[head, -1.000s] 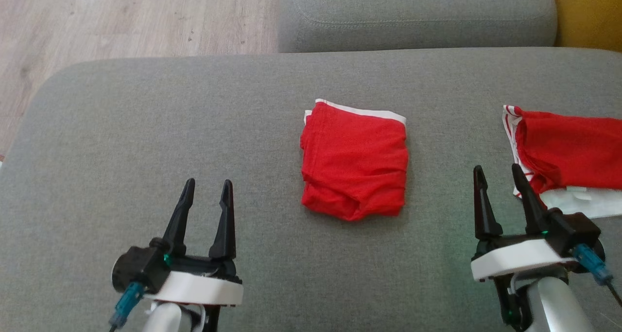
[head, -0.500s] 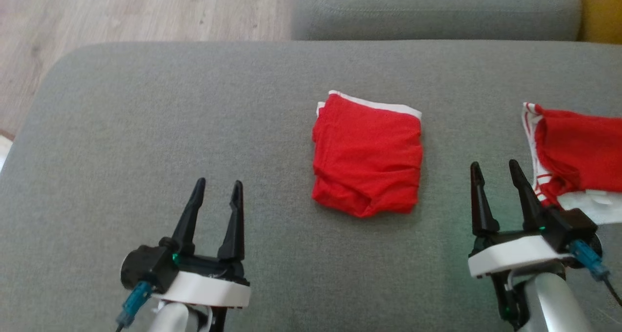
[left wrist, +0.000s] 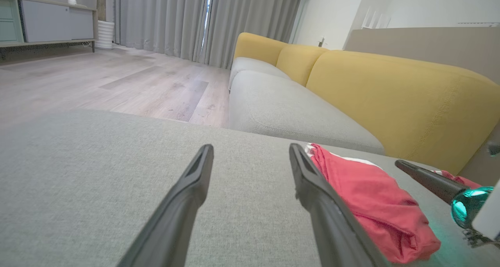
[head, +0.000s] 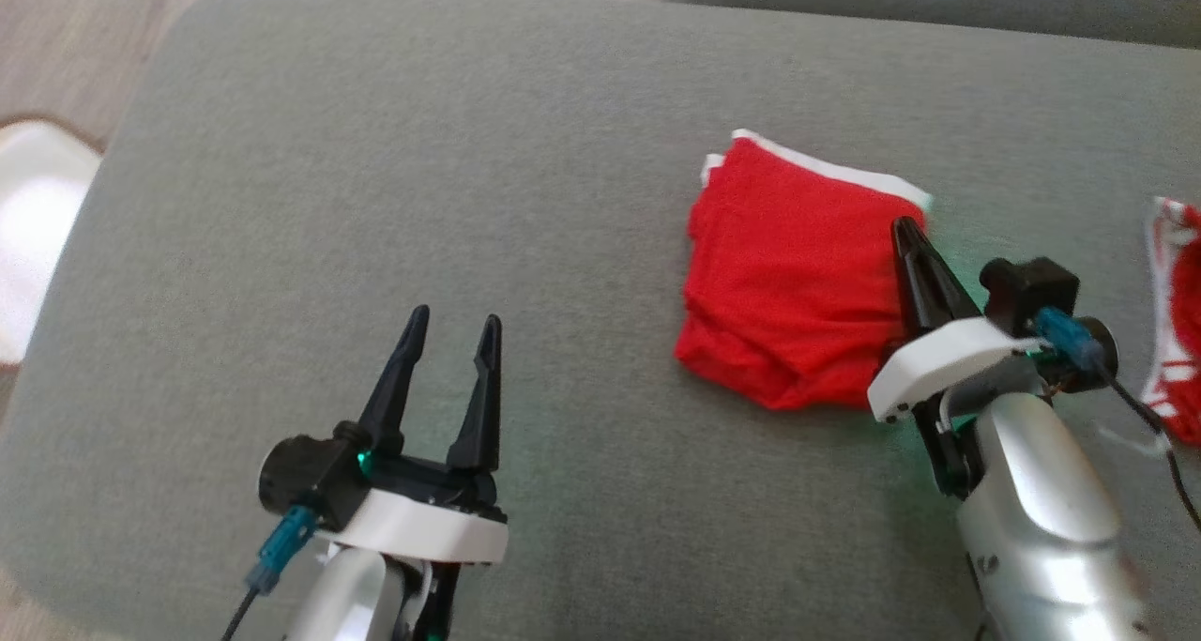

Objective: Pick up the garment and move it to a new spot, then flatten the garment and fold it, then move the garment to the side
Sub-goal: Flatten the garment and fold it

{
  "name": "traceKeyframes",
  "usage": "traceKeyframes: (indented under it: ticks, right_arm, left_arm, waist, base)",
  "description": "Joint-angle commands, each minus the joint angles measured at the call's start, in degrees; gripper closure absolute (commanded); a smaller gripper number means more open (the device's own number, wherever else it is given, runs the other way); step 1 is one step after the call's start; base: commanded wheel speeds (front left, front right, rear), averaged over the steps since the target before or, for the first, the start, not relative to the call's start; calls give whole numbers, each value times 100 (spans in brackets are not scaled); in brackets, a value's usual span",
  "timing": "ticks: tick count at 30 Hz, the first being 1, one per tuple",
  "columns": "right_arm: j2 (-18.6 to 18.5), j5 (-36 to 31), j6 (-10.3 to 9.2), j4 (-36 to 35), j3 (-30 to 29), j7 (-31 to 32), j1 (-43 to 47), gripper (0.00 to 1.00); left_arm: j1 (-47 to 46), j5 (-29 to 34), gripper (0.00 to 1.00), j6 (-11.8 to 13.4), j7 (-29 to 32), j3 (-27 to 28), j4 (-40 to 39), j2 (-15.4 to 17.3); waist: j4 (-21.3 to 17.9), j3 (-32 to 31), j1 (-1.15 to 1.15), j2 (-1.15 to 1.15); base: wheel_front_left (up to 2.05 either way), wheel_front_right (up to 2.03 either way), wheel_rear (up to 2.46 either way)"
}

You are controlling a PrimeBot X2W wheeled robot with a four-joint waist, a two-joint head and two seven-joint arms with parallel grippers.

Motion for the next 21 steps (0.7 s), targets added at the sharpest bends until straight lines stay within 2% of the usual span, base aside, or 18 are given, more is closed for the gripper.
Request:
traceKeyframes:
  ticks: [1,5,10,12,21]
  right_arm:
    - [-6,-91,39,159,59,21,-326,100]
    - [-6,-286,39,1051,-63,30,-643,100]
    - [-6,-132,39,1421,-19,-331,-942,100]
    - [-6,28,39,1442,174,-393,-1066,100]
    - [-6,773,39,1818,1791,-369,-1356,100]
  left_arm:
    - [-206,-38,0,-24,-55,102,-134,22]
    - [-277,-88,0,-27,-55,53,-113,22]
    - [-319,-117,0,-29,-55,91,-105,22]
    - [-319,-128,0,-30,-55,88,-109,22]
    - [-360,-212,0,-31,-55,-22,-114,22]
  waist:
    - [249,187,-1,0]
    - [445,279,-1,0]
    - [550,300,-1,0]
    - [574,300,-1,0]
    - [633,312,-1,0]
  base:
    - [0,0,0]
    - [0,0,0]
    - [0,0,0]
    - [0,0,0]
    - [0,0,0]
